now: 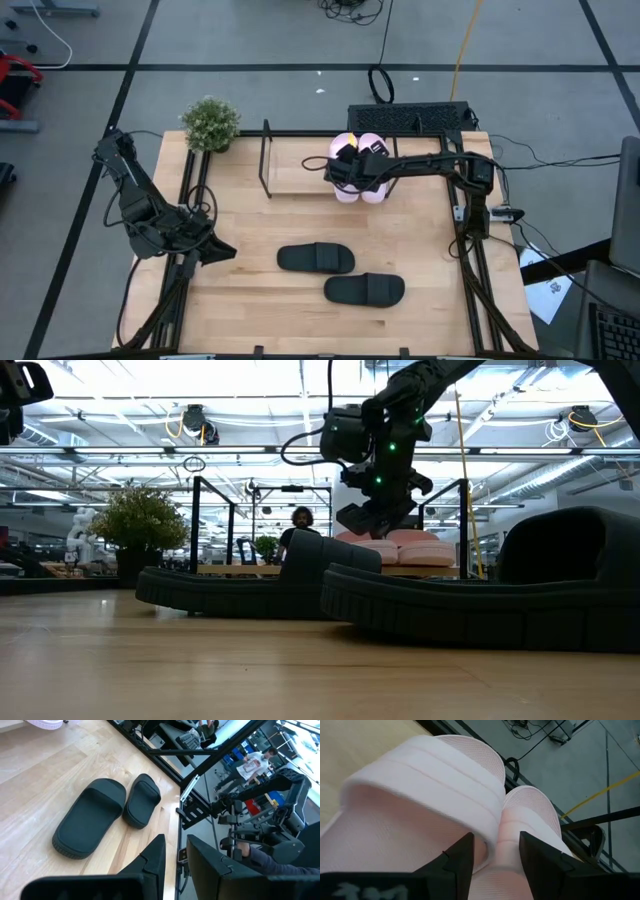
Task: Pick and place slides into the shelf
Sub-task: Put the pink slide on the shelf, then put the top black slide on the shelf
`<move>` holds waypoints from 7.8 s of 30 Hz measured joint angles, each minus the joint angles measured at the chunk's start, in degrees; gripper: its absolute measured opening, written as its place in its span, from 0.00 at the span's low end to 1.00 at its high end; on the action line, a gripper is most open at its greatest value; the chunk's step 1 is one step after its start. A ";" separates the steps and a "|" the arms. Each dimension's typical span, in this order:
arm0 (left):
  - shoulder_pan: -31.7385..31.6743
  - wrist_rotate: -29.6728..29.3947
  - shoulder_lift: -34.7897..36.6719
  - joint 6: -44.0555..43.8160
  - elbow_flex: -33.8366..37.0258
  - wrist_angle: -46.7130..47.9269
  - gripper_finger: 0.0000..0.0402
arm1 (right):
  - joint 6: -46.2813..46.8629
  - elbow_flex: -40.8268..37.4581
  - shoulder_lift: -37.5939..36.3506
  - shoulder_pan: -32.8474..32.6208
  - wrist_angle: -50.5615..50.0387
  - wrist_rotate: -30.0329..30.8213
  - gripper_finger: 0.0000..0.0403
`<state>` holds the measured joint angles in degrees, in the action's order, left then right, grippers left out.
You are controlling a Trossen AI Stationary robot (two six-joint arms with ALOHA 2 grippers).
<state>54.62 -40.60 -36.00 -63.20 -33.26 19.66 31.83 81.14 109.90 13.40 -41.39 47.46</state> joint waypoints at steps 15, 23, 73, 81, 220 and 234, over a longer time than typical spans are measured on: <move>0.01 -0.02 -0.01 0.03 0.02 -0.17 0.18 | -2.59 -0.04 -3.52 -0.47 0.87 -1.37 0.37; 0.01 -0.03 0.01 0.13 0.02 -0.20 0.18 | -2.53 -0.04 -7.55 -3.22 1.48 -1.34 0.37; -30.29 24.04 -38.84 48.16 0.02 -30.24 0.18 | -50.65 -0.04 -18.35 -46.30 77.63 -6.64 0.36; -35.31 28.68 -45.56 49.44 -0.13 -38.46 0.18 | -52.91 -0.04 -18.35 -46.27 78.43 -6.64 0.36; -30.22 17.25 -60.55 101.64 -11.41 -37.50 0.43 | -19.47 -0.02 -18.57 -45.45 43.63 17.14 0.36; -30.34 15.79 -66.08 109.44 -11.41 -43.78 0.43 | -19.08 -0.02 -18.57 -45.26 43.74 17.06 0.36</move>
<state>24.28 -24.81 -102.08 46.24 -44.66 -24.12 12.75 81.12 91.33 -31.86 2.35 64.52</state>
